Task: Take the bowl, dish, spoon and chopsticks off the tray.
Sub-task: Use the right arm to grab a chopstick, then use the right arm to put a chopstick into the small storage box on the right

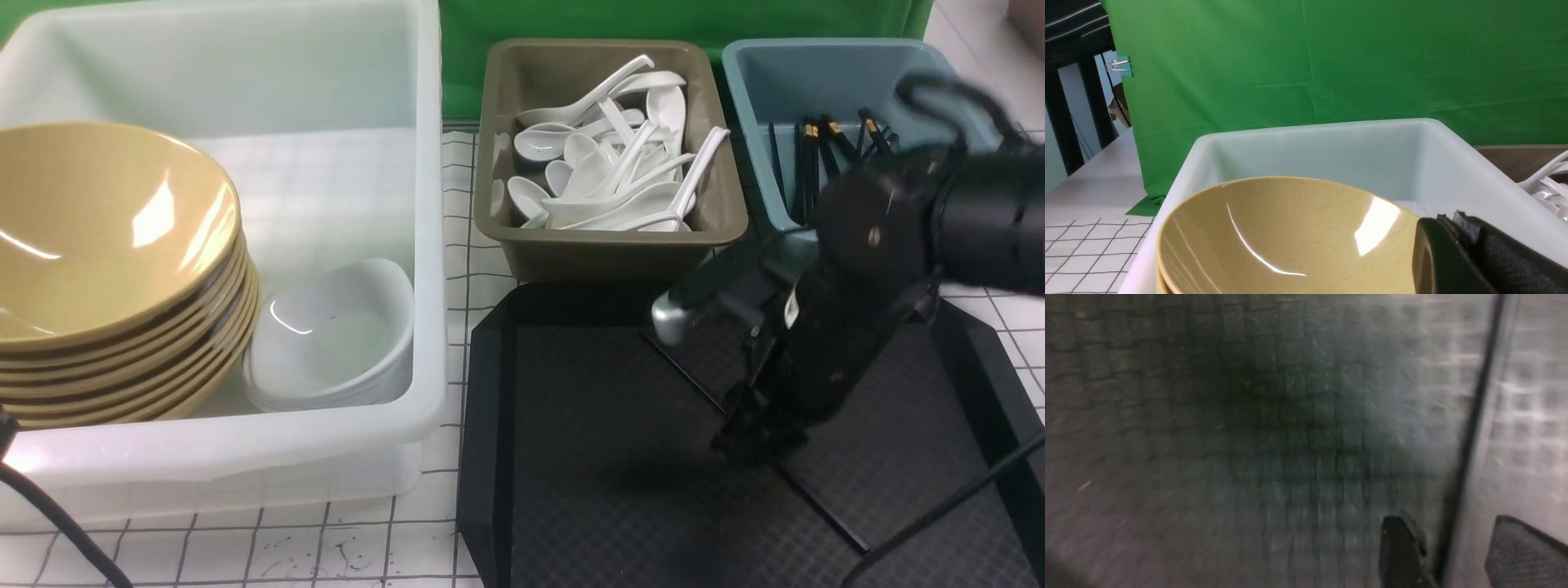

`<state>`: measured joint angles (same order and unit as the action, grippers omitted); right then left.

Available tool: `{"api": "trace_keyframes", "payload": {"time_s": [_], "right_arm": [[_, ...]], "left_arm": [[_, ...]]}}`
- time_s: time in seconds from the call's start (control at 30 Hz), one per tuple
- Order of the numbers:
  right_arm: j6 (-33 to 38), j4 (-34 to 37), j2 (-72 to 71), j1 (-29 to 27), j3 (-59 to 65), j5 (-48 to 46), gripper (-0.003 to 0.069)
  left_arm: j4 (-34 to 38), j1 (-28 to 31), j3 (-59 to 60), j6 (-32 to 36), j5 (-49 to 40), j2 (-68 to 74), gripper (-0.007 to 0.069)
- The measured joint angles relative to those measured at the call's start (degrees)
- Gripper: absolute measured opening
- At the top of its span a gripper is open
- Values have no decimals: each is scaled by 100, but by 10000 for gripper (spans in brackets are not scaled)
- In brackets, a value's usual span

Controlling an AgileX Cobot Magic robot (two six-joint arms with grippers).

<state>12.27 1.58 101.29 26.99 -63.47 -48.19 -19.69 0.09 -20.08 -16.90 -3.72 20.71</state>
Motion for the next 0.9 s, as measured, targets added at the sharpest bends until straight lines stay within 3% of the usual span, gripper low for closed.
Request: {"api": "trace_keyframes", "payload": {"time_s": [0.17, 0.3, 0.33, 0.4, 0.5, 0.6, 0.7, 0.9], "right_arm": [[-173, -112, 329, -26, 101, 373, 308], [-158, -80, 358, -58, 75, 344, 204], [57, 130, 315, -71, 71, 288, 110], [290, 455, 250, -71, 57, 161, 71], [783, 967, -206, -65, -123, -47, 64], [1015, 1032, -734, -118, -437, 129, 64], [1200, 968, -1186, -333, -704, 909, 64], [1069, 823, -755, -1282, -802, 3780, 64]], "left_arm": [[0, 0, 0, 0, 0, 0, -13], [0, 0, 0, -6, 0, 0, -13], [0, 0, 0, -6, 0, 0, -13], [0, 0, 0, -6, 0, 0, -13], [0, 0, 0, -12, 0, 0, -13], [0, 0, 0, -16, 37, 0, -13], [0, 0, 0, -16, 169, 0, -13], [0, 0, 0, -16, 209, 0, -13]]}}
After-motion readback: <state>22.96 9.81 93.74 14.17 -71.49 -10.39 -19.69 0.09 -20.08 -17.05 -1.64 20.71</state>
